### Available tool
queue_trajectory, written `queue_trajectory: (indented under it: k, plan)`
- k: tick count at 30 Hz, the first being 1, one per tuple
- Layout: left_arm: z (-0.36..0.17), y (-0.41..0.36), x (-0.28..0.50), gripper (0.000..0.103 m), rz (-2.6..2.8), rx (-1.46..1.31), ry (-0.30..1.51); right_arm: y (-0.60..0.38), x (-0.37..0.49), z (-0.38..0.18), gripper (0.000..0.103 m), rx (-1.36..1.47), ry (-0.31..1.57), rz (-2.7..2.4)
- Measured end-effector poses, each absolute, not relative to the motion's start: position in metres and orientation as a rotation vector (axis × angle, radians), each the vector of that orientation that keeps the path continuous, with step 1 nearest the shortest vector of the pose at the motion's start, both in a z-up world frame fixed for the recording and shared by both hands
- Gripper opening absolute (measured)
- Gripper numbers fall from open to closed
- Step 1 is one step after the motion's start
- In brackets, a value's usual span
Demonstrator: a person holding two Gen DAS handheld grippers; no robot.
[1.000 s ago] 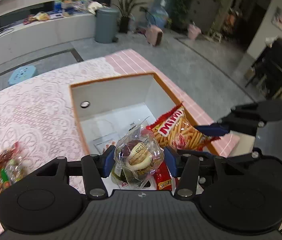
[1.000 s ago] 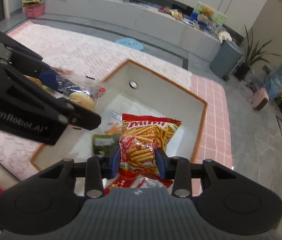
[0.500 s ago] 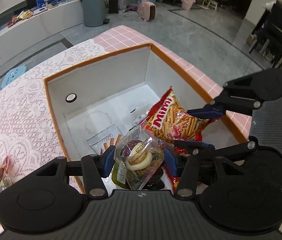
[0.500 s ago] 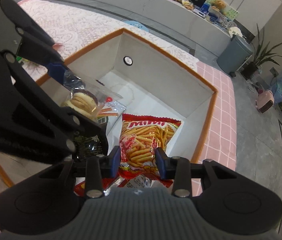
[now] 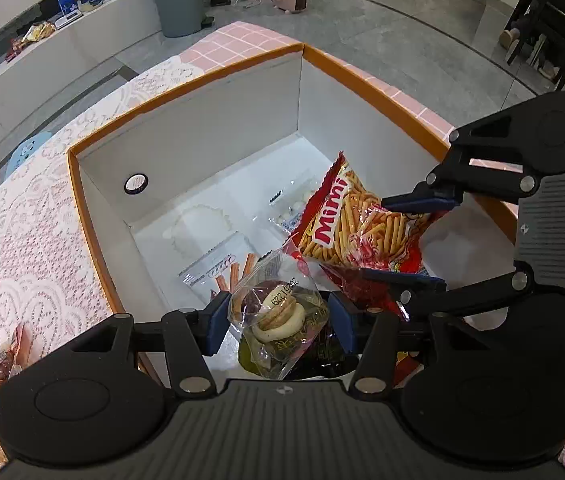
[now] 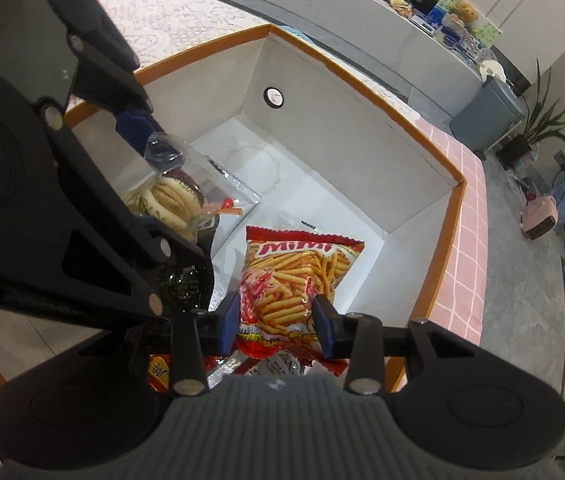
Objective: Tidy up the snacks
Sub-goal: 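Lower both bags into the orange box and open both tools, then move both tools back over the remaining snacks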
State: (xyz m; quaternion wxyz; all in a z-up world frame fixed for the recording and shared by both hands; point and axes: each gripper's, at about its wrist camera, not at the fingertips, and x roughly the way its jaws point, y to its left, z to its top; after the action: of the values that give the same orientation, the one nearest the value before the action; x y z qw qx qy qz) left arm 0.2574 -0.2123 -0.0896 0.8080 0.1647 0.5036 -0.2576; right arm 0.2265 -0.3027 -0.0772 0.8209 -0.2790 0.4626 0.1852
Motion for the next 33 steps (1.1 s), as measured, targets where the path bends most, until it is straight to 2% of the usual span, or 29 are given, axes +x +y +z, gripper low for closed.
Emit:
queue_trajectory:
  k: [6, 10, 13, 16, 19, 22, 33]
  plan:
    - [-0.091, -0.210, 0.258, 0.064, -0.551, 0.350, 1.089, -0.298, 0.228, -0.077, 0.041, -0.634, 1.011, 0.390]
    - [-0.088, -0.207, 0.256, 0.069, -0.554, 0.346, 1.091, -0.293, 0.227, -0.075, 0.053, -0.667, 1.024, 0.392]
    - [-0.082, -0.203, 0.253, 0.075, -0.546, 0.346, 1.088, -0.291, 0.229, -0.071, 0.069, -0.679, 1.040, 0.385]
    - [-0.077, -0.199, 0.250, 0.077, -0.552, 0.343, 1.090, -0.288, 0.228, -0.066, 0.071, -0.689, 1.051, 0.386]
    - [-0.070, -0.193, 0.246, 0.079, -0.556, 0.333, 1.082, -0.286, 0.226, -0.060, 0.084, -0.699, 1.059, 0.374]
    - [-0.062, -0.185, 0.239, 0.081, -0.557, 0.317, 1.059, -0.283, 0.223, -0.053, 0.089, -0.702, 1.047, 0.356]
    - [-0.025, -0.150, 0.215, 0.082, -0.544, 0.245, 0.987, -0.274, 0.205, -0.015, 0.096, -0.626, 1.031, 0.357]
